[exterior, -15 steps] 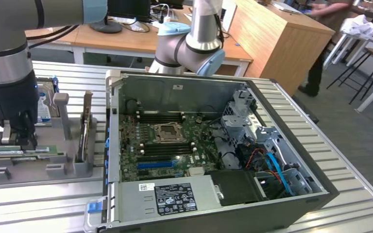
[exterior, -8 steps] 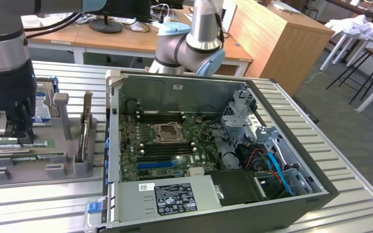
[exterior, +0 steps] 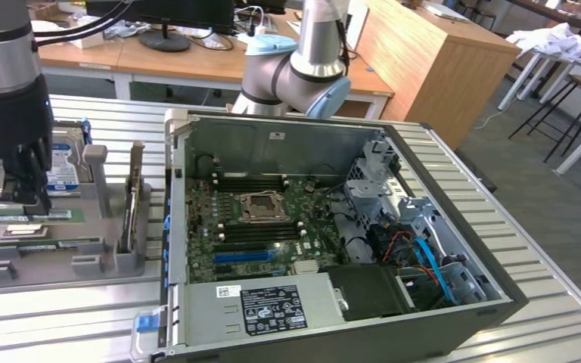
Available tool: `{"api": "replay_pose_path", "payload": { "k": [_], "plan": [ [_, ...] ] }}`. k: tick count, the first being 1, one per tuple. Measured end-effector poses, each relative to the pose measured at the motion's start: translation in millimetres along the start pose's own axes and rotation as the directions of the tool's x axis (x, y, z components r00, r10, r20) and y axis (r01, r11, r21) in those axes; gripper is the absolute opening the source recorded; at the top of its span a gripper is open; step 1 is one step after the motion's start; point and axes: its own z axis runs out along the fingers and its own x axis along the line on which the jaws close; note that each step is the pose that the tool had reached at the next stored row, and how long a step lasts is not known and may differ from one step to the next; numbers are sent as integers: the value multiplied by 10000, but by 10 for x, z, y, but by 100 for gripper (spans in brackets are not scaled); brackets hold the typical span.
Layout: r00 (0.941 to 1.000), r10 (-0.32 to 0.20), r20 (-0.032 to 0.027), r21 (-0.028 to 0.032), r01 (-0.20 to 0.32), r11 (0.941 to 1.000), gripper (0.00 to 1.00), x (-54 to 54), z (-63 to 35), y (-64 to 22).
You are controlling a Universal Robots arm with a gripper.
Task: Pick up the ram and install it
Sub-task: 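Pick up the ram and move it above insertion slot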
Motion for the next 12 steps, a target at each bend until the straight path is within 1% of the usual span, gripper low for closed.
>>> {"api": "replay_pose_path", "payload": {
  "k": [12],
  "plan": [
    [10000,0,-1,0,0,10000,11,-6,-275,8]
  ]
}}
